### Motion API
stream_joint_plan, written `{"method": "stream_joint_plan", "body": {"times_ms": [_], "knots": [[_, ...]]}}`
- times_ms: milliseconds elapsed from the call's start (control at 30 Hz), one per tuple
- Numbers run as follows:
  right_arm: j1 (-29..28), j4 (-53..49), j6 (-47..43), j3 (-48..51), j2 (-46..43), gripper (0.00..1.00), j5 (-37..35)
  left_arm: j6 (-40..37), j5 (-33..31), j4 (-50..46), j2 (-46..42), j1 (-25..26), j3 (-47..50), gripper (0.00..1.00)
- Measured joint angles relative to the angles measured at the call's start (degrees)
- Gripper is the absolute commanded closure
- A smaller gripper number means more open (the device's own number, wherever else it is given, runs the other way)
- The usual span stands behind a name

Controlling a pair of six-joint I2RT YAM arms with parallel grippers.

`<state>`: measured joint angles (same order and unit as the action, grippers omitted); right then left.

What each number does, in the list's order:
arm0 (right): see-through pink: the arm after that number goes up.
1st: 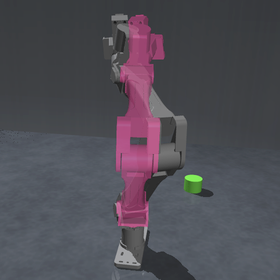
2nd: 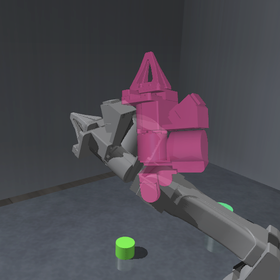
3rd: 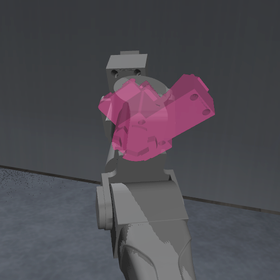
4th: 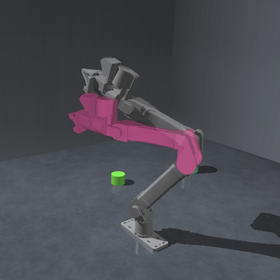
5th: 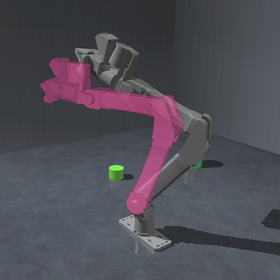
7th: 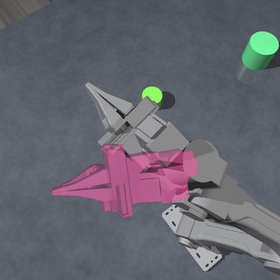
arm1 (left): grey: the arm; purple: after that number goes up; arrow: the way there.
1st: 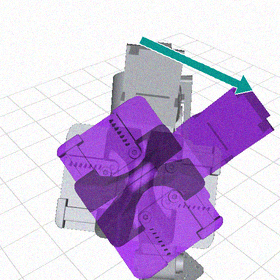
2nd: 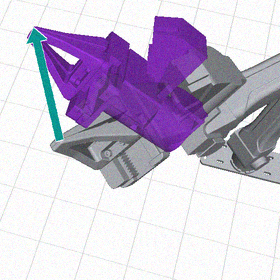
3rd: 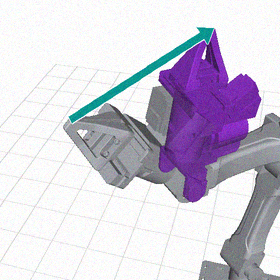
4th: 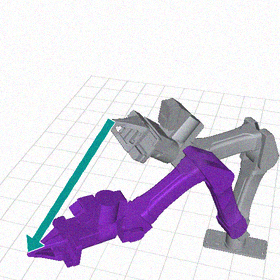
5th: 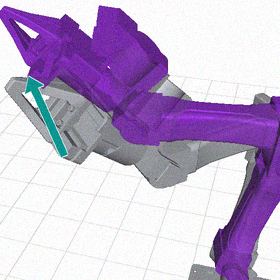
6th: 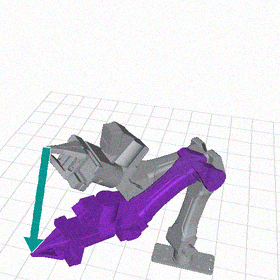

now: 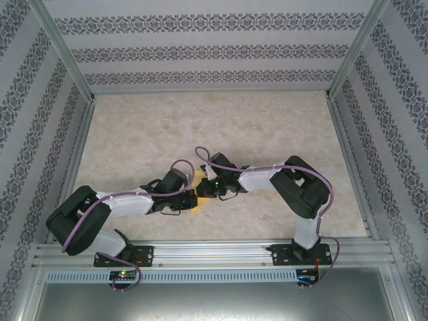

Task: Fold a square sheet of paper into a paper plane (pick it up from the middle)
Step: Fourth fold the wing at the center of the table.

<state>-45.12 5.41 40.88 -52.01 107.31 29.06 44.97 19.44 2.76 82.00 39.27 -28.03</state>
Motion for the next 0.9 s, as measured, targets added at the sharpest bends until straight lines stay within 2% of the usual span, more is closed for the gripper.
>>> {"method": "stream_joint_plan", "body": {"times_ms": [200,433,733,900], "knots": [[0.7,-0.4,-0.4,-0.2,0.1,0.94,0.5,0.0,0.0,0.0,0.0,0.0,0.0,0.97],[4.8,0.3,-0.1,-1.3,1.9,0.92,4.7,0.0,0.0,1.2,0.5,0.0,0.1,0.98],[8.3,-1.9,-0.2,-5.4,4.0,0.91,3.1,0.0,0.0,1.4,0.6,0.0,0.1,0.98],[9.8,-2.5,-0.2,-7.4,5.7,0.90,5.1,0.0,-0.1,1.7,0.7,0.0,0.1,0.97]]}}
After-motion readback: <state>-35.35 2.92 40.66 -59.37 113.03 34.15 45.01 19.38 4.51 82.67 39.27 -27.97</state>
